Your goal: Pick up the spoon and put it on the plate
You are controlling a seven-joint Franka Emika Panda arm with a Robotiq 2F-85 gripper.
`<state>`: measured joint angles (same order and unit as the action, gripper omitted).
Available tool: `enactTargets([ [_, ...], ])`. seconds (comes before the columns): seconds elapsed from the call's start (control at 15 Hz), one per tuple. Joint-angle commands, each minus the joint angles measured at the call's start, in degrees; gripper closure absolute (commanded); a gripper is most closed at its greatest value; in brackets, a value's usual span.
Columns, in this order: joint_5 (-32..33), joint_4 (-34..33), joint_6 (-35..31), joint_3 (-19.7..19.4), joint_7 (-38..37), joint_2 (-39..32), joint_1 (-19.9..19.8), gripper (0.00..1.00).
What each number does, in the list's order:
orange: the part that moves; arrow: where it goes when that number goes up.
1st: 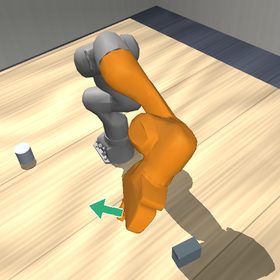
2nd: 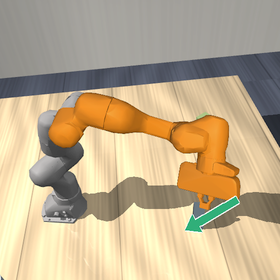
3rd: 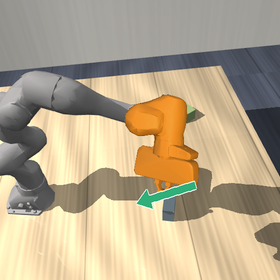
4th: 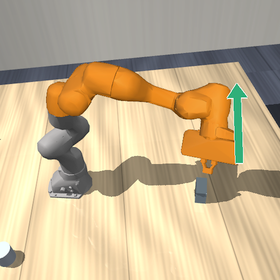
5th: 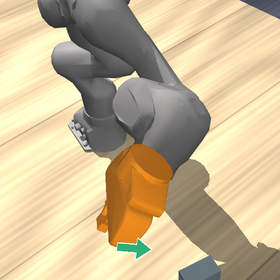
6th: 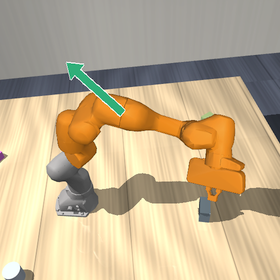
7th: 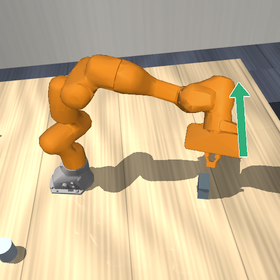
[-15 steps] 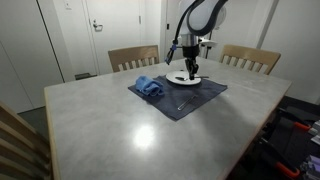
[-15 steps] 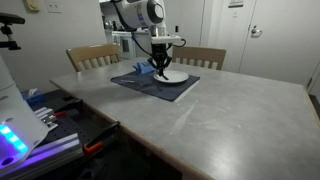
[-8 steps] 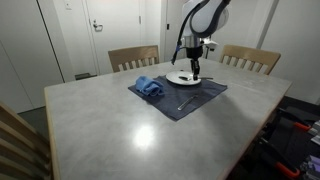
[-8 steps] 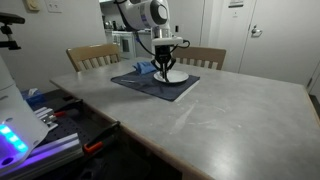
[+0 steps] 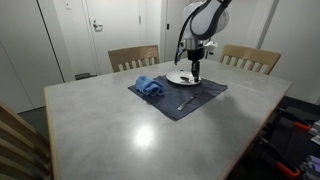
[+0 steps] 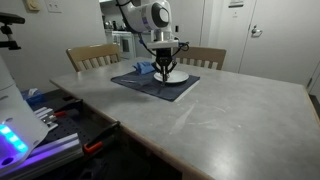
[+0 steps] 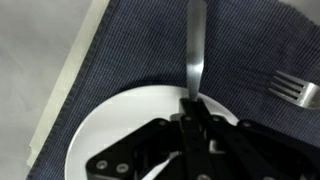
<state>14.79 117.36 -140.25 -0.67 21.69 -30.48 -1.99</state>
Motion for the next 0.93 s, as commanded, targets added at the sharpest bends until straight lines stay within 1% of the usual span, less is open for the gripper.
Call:
enactTargets([
  [0.0, -2.3, -0.9, 0.4, -0.1, -5.7, -1.1, -0.3, 0.98],
  [0.33, -3.4, -0.9, 0.7, -0.5, -11.6, -0.8, 0.2, 0.98],
  [0.67, -4.3, -1.3, 0.9, -0.2, -13.5, -1.3, 0.0, 0.98],
  [0.73, -4.4, -1.2, 0.8, -0.2, -13.6, -1.3, 0.0, 0.75],
  [0.8, -4.4, -1.1, 0.9, -0.2, -13.6, -1.2, 0.1, 0.66],
  [0.87, -4.4, -1.4, 0.9, -0.2, -13.6, -1.2, 0.1, 0.60],
])
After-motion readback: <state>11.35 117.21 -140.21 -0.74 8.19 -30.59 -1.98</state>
